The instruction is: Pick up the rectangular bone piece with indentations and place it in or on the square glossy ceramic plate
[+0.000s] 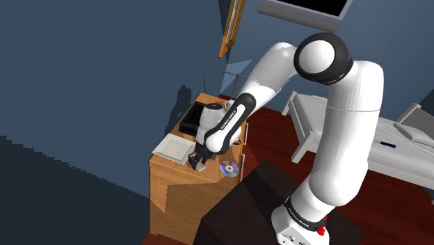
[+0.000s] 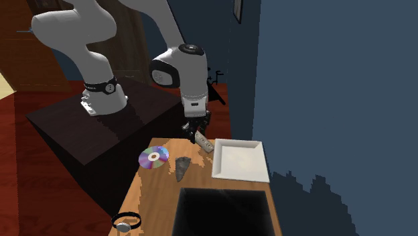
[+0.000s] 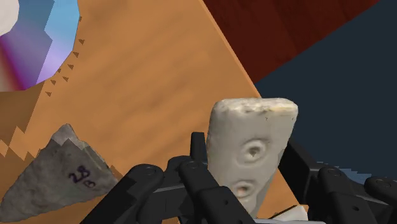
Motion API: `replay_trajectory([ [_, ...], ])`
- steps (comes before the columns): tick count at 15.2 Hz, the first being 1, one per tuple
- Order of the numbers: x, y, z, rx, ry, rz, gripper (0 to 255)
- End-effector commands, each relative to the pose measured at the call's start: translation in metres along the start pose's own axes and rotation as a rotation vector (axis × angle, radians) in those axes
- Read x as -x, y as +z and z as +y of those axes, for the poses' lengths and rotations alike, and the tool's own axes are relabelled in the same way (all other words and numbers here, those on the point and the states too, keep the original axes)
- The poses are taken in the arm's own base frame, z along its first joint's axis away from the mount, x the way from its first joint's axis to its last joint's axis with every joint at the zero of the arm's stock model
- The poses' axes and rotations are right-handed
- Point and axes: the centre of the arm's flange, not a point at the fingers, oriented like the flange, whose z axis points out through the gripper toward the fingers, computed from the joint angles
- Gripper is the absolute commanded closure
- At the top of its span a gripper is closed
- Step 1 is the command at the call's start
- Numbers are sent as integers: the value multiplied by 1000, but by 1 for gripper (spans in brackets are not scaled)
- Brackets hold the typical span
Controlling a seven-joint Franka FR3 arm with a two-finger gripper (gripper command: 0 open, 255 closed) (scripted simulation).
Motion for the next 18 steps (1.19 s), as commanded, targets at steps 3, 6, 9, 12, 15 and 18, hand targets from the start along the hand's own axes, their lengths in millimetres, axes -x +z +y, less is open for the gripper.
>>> replay_trajectory([
  [3, 1, -22, -2, 0, -1, 1, 255],
  [6, 1, -38, -2, 0, -1, 1, 255],
  [9, 1, -54, -3, 0, -1, 1, 255],
  [12, 2, -66, -3, 0, -1, 1, 255],
  [15, -37, -69, -11, 0, -1, 1, 255],
  [18, -76, -71, -18, 0, -1, 1, 255],
])
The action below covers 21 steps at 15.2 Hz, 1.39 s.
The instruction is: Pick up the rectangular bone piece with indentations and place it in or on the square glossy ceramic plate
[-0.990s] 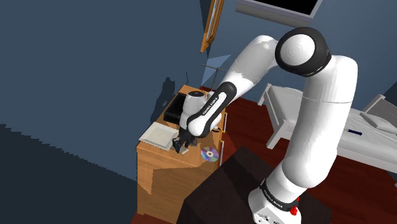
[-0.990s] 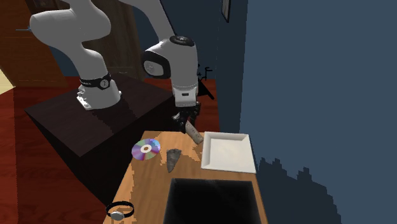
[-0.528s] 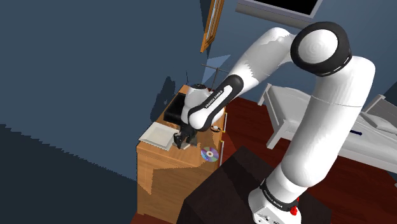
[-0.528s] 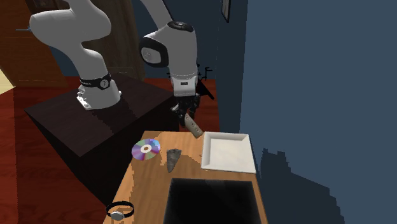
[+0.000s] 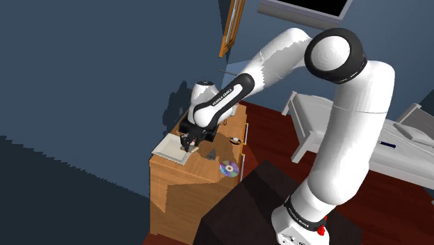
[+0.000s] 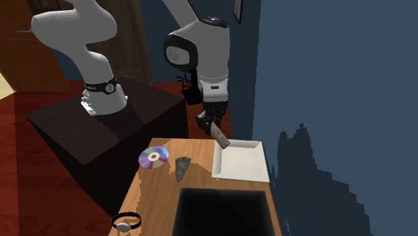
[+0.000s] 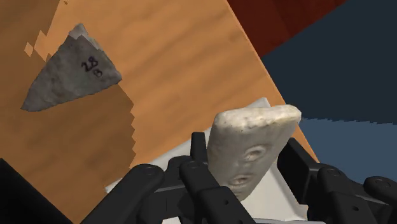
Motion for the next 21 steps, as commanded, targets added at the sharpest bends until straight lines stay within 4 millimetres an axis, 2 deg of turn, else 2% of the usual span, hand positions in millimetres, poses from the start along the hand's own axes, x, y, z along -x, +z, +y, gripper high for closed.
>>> replay_trajectory([
  [1, -26, 0, -3, 1, 0, 0, 255],
  [4, -65, -2, -11, 1, 0, 0, 255],
  [5, -84, -4, -14, 1, 0, 0, 255],
  [19, -86, 70, -11, 1, 0, 0, 255],
  [21, -86, 74, -11, 1, 0, 0, 255],
])
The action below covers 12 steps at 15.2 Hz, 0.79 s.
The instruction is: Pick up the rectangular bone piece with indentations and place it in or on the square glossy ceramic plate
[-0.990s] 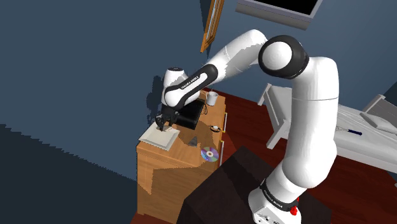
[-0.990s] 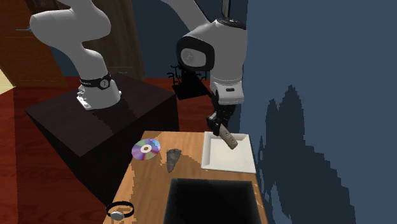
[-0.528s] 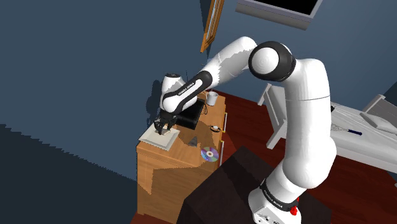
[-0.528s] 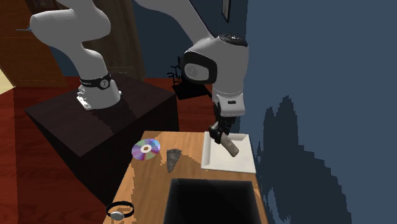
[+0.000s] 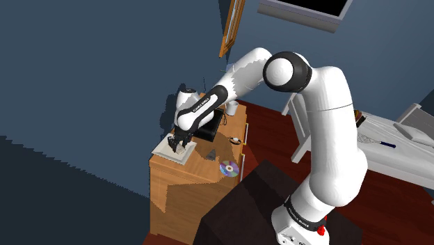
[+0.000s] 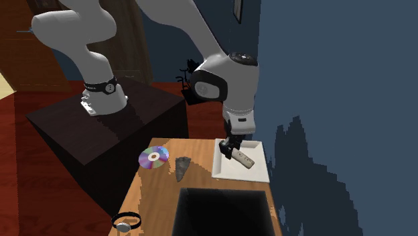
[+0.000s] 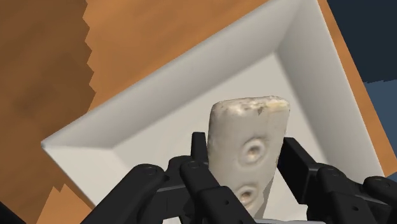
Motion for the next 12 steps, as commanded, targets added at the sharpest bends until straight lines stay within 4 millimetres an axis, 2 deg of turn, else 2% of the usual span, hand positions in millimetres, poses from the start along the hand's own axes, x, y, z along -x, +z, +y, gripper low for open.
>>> replay_trajectory([
  [1, 0, 2, 0, 0, 0, 1, 255],
  [6, 0, 2, 0, 0, 0, 1, 255],
  [7, 0, 2, 0, 0, 0, 1, 0],
  [12, 0, 2, 0, 0, 0, 1, 0],
])
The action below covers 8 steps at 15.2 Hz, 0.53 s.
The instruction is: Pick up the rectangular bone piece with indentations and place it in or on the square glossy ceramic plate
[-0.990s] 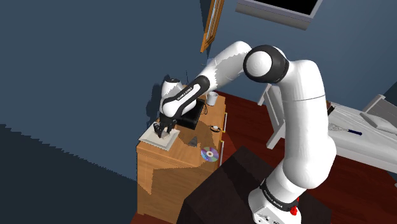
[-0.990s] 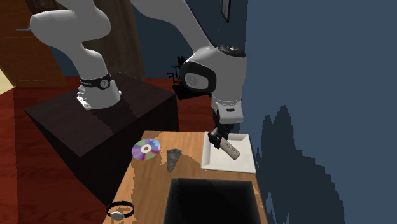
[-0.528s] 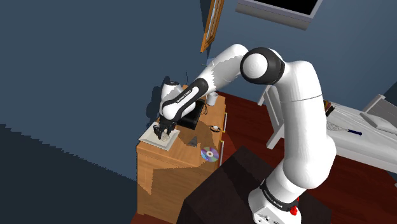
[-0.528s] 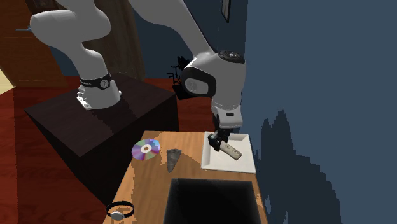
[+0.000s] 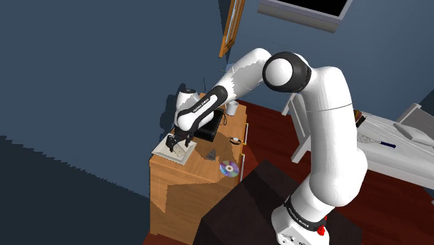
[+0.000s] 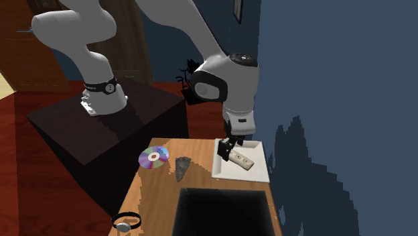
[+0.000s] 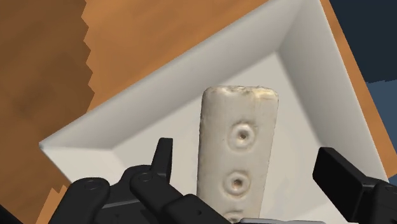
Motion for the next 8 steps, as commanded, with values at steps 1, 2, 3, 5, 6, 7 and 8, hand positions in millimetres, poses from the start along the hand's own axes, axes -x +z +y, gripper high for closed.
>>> replay_trajectory([
  [1, 0, -13, 0, 0, 0, 0, 0],
  [2, 0, -26, 0, 0, 0, 0, 0],
  [3, 0, -40, 0, 0, 0, 0, 0],
  [5, 0, -50, 0, 0, 0, 0, 0],
  [6, 0, -50, 0, 0, 0, 0, 0],
  [7, 0, -50, 0, 0, 0, 0, 0],
  [8, 0, -50, 0, 0, 0, 0, 0],
])
